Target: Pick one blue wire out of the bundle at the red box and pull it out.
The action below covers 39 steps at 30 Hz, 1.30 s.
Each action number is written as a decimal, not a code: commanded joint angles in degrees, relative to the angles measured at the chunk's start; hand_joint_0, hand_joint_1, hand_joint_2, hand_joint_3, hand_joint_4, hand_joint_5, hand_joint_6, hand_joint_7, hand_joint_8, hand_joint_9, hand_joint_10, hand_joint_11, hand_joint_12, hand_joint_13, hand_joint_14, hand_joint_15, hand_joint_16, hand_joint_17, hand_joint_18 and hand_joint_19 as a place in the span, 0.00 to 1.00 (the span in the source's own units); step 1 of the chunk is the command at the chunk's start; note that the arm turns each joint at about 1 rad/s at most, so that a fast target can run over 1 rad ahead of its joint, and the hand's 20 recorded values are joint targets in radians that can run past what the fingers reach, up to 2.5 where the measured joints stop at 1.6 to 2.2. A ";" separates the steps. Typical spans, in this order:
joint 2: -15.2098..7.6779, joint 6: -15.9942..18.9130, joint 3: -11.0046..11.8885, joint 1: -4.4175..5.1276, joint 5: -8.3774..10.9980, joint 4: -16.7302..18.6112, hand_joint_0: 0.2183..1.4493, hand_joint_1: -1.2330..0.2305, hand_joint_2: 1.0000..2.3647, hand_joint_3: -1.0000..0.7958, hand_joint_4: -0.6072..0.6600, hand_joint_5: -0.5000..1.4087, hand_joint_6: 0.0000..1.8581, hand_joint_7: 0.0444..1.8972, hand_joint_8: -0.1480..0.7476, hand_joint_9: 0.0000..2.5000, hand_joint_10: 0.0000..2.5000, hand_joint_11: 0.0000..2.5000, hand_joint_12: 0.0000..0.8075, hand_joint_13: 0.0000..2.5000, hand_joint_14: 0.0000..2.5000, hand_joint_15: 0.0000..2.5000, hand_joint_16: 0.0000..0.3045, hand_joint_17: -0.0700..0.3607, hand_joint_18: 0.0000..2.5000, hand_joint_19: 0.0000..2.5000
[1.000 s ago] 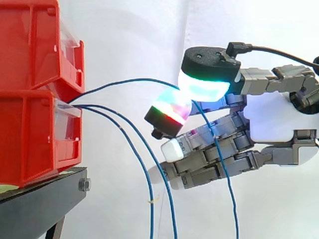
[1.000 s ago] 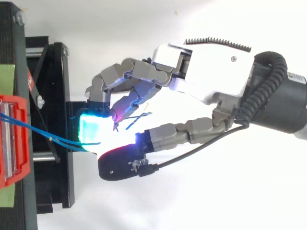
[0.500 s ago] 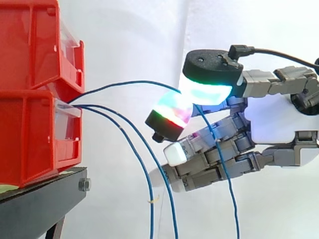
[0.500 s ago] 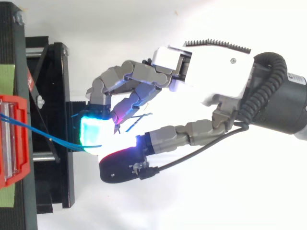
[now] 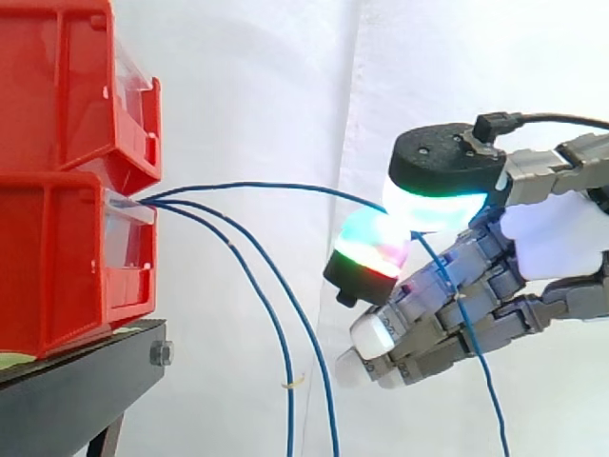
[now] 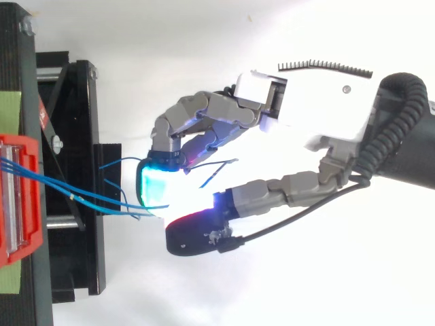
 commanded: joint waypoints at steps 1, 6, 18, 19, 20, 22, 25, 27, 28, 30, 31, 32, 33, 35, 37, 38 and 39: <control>1.06 -0.39 -0.01 0.03 0.19 -2.88 0.24 0.34 0.18 0.47 0.47 0.24 0.47 0.52 0.51 0.29 0.00 0.07 0.58 0.11 0.00 0.06 0.28 0.60 0.00 0.08; 1.58 -0.65 -0.01 0.12 0.90 -3.84 0.24 0.34 0.17 0.48 0.47 0.24 0.47 0.52 0.51 0.28 0.00 0.07 0.58 0.10 0.00 0.06 0.28 0.60 0.00 0.08; 1.67 -0.91 -0.01 -0.15 2.39 -3.23 0.24 0.34 0.16 0.48 0.47 0.23 0.47 0.52 0.51 0.28 0.00 0.07 0.57 0.09 0.00 0.06 0.28 0.60 0.00 0.08; 1.58 -0.91 -0.01 -0.15 2.39 -3.14 0.24 0.34 0.16 0.48 0.47 0.23 0.47 0.52 0.51 0.28 0.00 0.07 0.57 0.09 0.00 0.05 0.28 0.60 0.00 0.08; 1.67 -0.91 -0.01 -0.15 2.39 -3.05 0.24 0.34 0.16 0.48 0.47 0.23 0.47 0.52 0.51 0.28 0.00 0.07 0.57 0.09 0.00 0.06 0.28 0.60 0.00 0.08; 1.58 -0.91 -0.01 -0.15 2.39 -2.70 0.24 0.35 0.16 0.48 0.47 0.23 0.47 0.52 0.51 0.28 0.00 0.07 0.57 0.09 0.00 0.06 0.28 0.60 0.00 0.08; 1.58 -0.91 -0.01 -0.15 2.39 -2.79 0.24 0.34 0.16 0.48 0.47 0.24 0.47 0.51 0.51 0.28 0.00 0.07 0.57 0.09 0.00 0.06 0.28 0.60 0.00 0.08; 1.58 -0.91 -0.01 -0.15 2.48 -2.79 0.24 0.34 0.16 0.48 0.47 0.24 0.47 0.51 0.51 0.28 0.00 0.07 0.57 0.09 0.00 0.06 0.28 0.60 0.00 0.08; 1.67 -0.91 -0.01 -0.15 2.48 -2.79 0.24 0.35 0.16 0.48 0.47 0.24 0.47 0.52 0.51 0.28 0.00 0.07 0.57 0.09 0.00 0.06 0.28 0.60 0.00 0.08; 1.58 -0.91 -0.01 -0.15 2.48 -2.79 0.24 0.34 0.17 0.48 0.47 0.24 0.47 0.52 0.51 0.28 0.00 0.07 0.57 0.09 0.00 0.06 0.28 0.60 0.00 0.08; 1.58 -0.91 -0.01 -0.15 2.48 -2.79 0.24 0.35 0.17 0.48 0.47 0.24 0.47 0.52 0.51 0.28 0.00 0.07 0.57 0.09 0.00 0.05 0.27 0.60 0.00 0.08; 1.67 -0.91 -0.01 -0.15 2.48 -2.79 0.24 0.35 0.18 0.48 0.47 0.24 0.47 0.51 0.51 0.28 0.00 0.07 0.57 0.09 0.00 0.05 0.27 0.60 0.00 0.08; 1.58 -0.91 -0.01 -0.15 2.48 -2.79 0.24 0.35 0.18 0.48 0.47 0.24 0.47 0.51 0.51 0.29 0.00 0.08 0.57 0.09 0.00 0.05 0.27 0.60 0.00 0.08; 1.67 -0.91 -0.01 -0.15 2.48 -2.79 0.24 0.34 0.18 0.48 0.47 0.24 0.47 0.51 0.51 0.29 0.00 0.08 0.56 0.10 0.00 0.05 0.27 0.60 0.01 0.09; 1.58 -0.91 -0.01 -0.15 2.48 -2.79 0.24 0.35 0.19 0.48 0.46 0.24 0.47 0.51 0.51 0.29 0.00 0.08 0.56 0.10 0.00 0.05 0.27 0.59 0.01 0.08; 1.67 -0.91 -0.01 -0.06 2.48 -2.79 0.23 0.35 0.20 0.48 0.46 0.24 0.46 0.51 0.51 0.29 0.00 0.08 0.57 0.10 0.00 0.05 0.27 0.59 0.01 0.08; 1.58 -0.91 -0.01 -0.15 2.48 -2.79 0.23 0.35 0.21 0.47 0.46 0.24 0.46 0.51 0.51 0.29 0.00 0.08 0.57 0.10 0.00 0.06 0.27 0.59 0.01 0.09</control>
